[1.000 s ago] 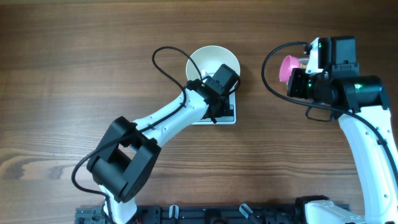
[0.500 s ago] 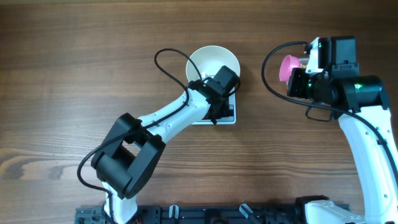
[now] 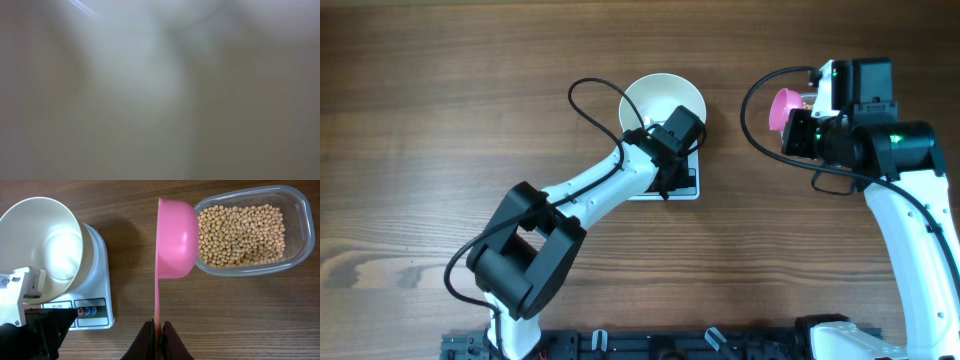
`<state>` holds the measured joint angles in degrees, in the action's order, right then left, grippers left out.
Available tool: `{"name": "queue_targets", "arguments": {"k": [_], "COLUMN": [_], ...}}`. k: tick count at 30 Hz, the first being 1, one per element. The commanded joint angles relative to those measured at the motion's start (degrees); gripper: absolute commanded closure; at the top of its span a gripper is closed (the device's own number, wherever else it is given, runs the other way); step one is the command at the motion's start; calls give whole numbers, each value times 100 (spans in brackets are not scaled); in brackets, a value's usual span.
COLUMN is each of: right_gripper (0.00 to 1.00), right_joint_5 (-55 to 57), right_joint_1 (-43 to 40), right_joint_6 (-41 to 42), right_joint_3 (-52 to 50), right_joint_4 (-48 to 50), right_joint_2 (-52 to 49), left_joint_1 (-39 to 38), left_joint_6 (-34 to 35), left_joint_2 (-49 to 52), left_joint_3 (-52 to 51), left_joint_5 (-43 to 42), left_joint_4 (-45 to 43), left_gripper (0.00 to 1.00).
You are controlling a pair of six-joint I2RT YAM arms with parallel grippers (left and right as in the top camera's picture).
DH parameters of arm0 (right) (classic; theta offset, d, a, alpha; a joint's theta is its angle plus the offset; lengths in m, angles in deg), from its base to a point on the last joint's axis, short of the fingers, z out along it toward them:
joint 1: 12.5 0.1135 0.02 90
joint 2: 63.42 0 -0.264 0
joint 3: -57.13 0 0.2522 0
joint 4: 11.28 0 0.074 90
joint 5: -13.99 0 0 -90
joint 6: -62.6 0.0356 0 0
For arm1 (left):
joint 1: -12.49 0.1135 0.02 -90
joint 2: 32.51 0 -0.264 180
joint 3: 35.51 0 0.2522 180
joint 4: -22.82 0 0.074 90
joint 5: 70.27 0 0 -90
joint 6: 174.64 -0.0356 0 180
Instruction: Scoop item into bowl and weigh 150g on scale
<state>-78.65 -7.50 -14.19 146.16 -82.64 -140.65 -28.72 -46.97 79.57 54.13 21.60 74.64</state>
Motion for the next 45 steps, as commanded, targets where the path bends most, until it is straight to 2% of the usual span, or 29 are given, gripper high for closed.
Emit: {"name": "queue_targets", "arguments": {"k": [1, 45], "right_gripper": [96, 96], "right_joint_5": [-83, -83], "right_joint_1": [-13, -13], "right_joint_6": [31, 28], "right_joint_3": [52, 52], "right_joint_4": [63, 105], "right_joint_2": [101, 101], "left_joint_1": [-48, -59], "left_joint_6": [79, 79], "left_joint_2": [57, 120], "left_joint_3": [9, -42], "left_joint_5": [57, 57], "left_joint_4": [-22, -122], "left_gripper": [96, 96]}}
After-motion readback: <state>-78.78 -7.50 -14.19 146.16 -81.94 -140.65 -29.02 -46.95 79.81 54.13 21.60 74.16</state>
